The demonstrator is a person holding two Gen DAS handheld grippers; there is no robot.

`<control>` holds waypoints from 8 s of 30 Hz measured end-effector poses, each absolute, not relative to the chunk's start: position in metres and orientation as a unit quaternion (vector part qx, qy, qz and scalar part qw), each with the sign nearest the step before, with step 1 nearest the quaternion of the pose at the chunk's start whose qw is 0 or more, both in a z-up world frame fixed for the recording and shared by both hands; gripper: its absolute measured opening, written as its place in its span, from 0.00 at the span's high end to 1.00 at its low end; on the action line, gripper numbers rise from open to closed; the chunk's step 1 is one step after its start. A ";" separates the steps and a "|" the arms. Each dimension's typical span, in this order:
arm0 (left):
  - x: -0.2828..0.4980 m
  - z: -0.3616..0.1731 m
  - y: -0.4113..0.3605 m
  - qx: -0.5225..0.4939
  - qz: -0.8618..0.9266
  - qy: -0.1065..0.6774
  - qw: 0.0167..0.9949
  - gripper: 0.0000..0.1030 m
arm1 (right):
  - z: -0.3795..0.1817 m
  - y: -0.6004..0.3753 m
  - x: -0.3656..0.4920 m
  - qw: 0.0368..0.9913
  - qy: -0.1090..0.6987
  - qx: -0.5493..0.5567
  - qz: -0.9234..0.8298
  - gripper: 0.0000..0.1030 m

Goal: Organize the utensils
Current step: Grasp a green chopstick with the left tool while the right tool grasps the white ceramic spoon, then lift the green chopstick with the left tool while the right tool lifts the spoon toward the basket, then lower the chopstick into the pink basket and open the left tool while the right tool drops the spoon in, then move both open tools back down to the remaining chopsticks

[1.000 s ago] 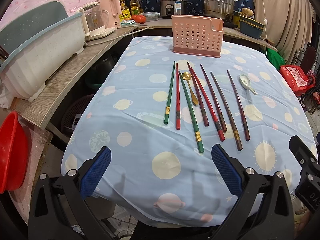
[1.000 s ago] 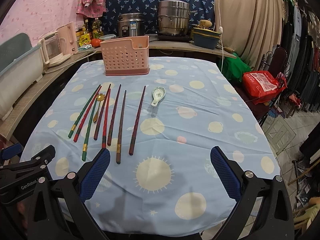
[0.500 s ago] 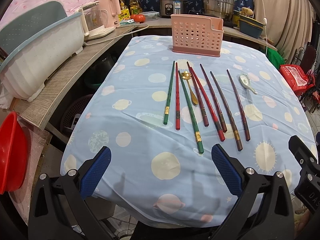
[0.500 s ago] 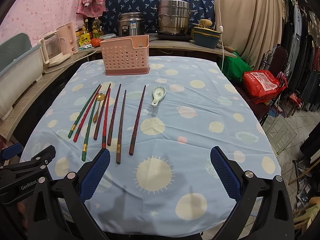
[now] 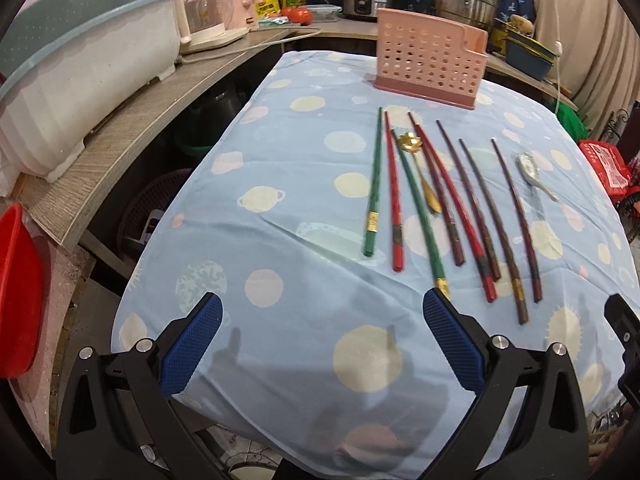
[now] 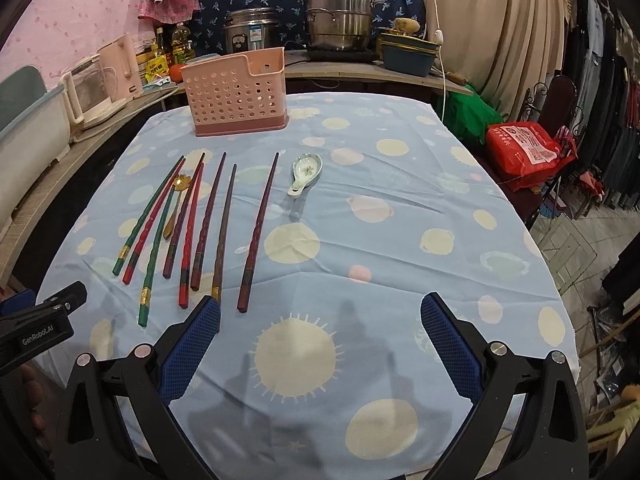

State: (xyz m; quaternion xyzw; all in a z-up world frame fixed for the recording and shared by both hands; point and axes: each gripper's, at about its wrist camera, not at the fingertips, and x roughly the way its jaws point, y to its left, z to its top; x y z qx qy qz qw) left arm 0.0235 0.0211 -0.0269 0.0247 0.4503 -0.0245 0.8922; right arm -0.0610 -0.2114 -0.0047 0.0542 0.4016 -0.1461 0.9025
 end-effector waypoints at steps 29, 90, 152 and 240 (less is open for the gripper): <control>0.110 -0.062 0.009 0.013 -0.106 0.475 0.873 0.91 | -0.030 -0.237 0.011 0.891 0.425 0.066 -0.142 0.08; 0.071 -0.035 0.020 -0.023 -0.136 0.465 0.875 0.93 | -0.044 -0.274 0.031 0.872 0.442 0.193 -0.081 0.88; 0.075 0.087 0.036 -0.009 -0.150 0.351 0.924 0.94 | 0.076 -0.262 0.023 0.932 0.325 0.160 -0.029 0.93; 0.090 -0.047 0.002 -0.020 -0.126 0.452 0.883 0.60 | -0.042 -0.228 0.010 0.880 0.455 0.125 -0.048 0.74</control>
